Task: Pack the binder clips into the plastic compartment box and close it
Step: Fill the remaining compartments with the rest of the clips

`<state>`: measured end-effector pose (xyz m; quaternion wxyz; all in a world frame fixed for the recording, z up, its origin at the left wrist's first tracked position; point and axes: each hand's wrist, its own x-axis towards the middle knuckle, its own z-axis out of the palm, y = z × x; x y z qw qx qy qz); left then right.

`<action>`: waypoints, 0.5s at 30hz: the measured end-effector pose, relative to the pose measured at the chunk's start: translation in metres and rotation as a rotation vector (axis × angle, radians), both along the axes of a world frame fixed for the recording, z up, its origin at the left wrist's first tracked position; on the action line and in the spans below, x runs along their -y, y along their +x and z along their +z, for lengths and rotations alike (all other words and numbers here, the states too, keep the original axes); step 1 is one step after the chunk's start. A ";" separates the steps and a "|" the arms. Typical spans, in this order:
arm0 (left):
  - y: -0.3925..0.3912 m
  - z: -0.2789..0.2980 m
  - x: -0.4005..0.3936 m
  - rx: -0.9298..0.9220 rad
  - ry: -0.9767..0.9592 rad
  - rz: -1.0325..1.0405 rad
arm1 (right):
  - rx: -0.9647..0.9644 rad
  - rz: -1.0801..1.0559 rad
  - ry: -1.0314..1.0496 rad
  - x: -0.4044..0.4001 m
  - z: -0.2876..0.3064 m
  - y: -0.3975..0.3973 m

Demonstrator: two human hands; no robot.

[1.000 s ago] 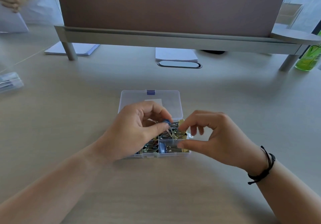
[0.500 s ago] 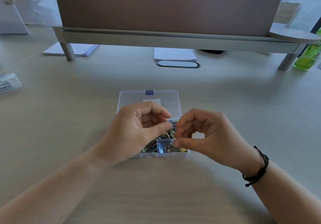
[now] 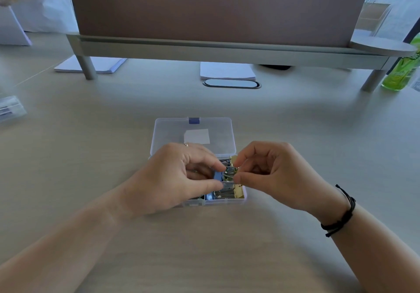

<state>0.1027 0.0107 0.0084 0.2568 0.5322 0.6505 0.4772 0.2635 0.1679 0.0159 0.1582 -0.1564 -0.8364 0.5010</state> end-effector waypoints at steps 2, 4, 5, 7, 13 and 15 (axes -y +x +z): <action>-0.003 0.000 0.002 -0.200 0.008 0.010 | 0.019 -0.003 0.060 0.000 0.000 0.000; -0.006 -0.001 0.003 -0.410 0.013 -0.010 | 0.048 0.009 0.135 0.000 -0.001 0.001; -0.006 -0.001 0.003 -0.476 0.012 -0.032 | 0.065 0.012 0.163 0.000 -0.001 0.001; -0.009 -0.003 0.003 -0.540 -0.004 -0.065 | 0.099 0.014 0.201 -0.001 0.000 0.002; -0.014 -0.007 0.004 -0.546 -0.076 -0.119 | 0.114 0.079 0.273 -0.002 -0.006 0.001; -0.015 -0.008 0.005 -0.562 -0.074 -0.130 | 0.097 0.110 0.281 -0.002 -0.007 0.000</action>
